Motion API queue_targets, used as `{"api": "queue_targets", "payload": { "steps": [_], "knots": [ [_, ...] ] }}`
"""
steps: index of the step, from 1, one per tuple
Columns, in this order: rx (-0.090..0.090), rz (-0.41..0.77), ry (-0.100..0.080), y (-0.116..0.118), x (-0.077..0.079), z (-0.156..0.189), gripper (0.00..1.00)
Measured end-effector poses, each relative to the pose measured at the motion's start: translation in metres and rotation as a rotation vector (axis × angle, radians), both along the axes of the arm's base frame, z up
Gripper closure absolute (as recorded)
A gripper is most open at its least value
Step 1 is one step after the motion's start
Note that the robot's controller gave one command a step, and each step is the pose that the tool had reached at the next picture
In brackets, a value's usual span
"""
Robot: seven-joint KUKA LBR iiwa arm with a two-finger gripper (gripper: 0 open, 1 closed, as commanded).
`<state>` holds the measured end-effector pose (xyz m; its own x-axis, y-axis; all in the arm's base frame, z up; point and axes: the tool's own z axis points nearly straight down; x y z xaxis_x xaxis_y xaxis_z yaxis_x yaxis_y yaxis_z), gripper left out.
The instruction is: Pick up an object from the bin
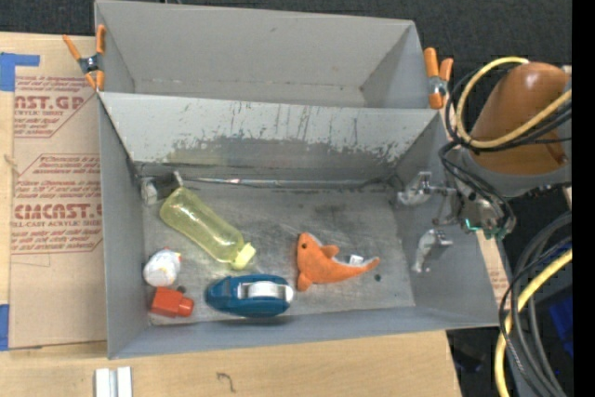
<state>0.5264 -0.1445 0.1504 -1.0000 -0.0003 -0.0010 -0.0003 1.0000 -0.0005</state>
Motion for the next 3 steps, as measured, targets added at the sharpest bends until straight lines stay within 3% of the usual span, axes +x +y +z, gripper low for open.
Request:
{"api": "queue_targets", "payload": {
  "steps": [1,2,3],
  "knots": [
    [-0.002,0.074,-0.005,0.024,-0.001,-0.041,0.0],
    [0.0,0.276,0.003,0.055,0.022,-0.077,1.0],
    [0.0,0.276,0.003,0.055,0.022,-0.077,1.0]
  ]
}}
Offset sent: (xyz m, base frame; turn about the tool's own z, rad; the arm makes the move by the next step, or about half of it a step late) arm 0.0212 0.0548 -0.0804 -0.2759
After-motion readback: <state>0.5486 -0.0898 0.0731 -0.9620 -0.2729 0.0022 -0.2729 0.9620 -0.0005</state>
